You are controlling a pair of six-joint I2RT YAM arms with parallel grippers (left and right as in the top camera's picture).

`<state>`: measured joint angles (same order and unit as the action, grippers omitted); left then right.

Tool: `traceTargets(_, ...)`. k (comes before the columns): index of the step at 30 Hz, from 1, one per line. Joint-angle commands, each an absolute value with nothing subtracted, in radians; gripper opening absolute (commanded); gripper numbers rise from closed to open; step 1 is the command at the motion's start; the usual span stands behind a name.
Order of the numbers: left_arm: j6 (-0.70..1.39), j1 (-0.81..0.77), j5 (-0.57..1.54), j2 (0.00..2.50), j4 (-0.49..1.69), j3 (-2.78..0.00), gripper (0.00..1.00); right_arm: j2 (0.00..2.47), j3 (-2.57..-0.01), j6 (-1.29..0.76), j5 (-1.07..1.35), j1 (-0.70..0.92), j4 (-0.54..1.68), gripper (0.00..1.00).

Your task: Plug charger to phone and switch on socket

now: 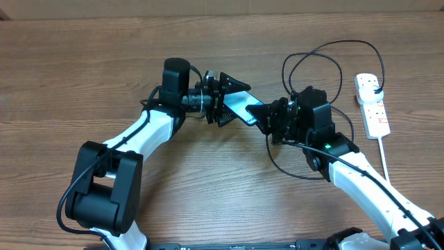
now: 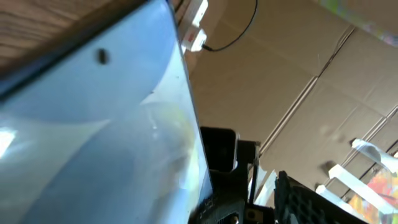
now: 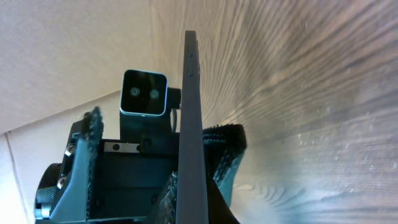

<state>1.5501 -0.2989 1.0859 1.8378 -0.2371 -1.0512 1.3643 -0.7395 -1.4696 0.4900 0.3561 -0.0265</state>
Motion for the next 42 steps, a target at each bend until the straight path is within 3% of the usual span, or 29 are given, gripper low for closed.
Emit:
traceTargets(1,1.595,-0.274,1.063,1.842,-0.240,-1.049,0.73,1.356,-0.753,-1.406,0.466,0.360,-0.050,0.04)
traceTargets(5,1.605,-0.274,1.062,1.842,-0.240,-1.049,0.61,1.356,-0.753,-1.505,0.454,0.360,-0.052,0.04)
traceTargets(12,1.605,-0.274,1.062,1.842,-0.240,-1.049,0.52,1.356,-0.753,-1.701,0.508,0.360,-0.052,0.04)
traceTargets(25,1.605,-0.274,1.058,1.842,-0.240,-1.049,0.48,1.356,-0.753,-1.754,0.509,0.422,-0.104,0.04)
traceTargets(28,1.605,-0.274,1.059,1.842,-0.240,-1.049,0.39,1.356,-0.753,-1.754,0.487,0.436,-0.104,0.04)
traceTargets(29,1.605,-0.274,1.059,1.842,-0.240,-1.049,0.30,1.356,-0.753,-1.754,0.481,0.437,-0.104,0.04)
traceTargets(34,1.605,-0.274,1.059,1.842,-0.240,-1.049,0.28,1.356,-0.753,-1.745,0.471,0.437,-0.103,0.04)
traceTargets(37,1.605,-0.274,1.058,1.842,-0.240,-1.049,0.22,1.356,-0.753,-1.717,0.461,0.437,-0.102,0.04)
traceTargets(40,1.635,-0.274,1.058,1.842,-0.240,-1.049,0.10,1.356,-0.753,-1.716,0.446,0.437,-0.073,0.15)
traceTargets(42,1.656,-0.274,1.050,1.842,-0.240,-1.049,0.05,1.356,-0.753,-1.716,0.438,0.437,-0.040,0.34)
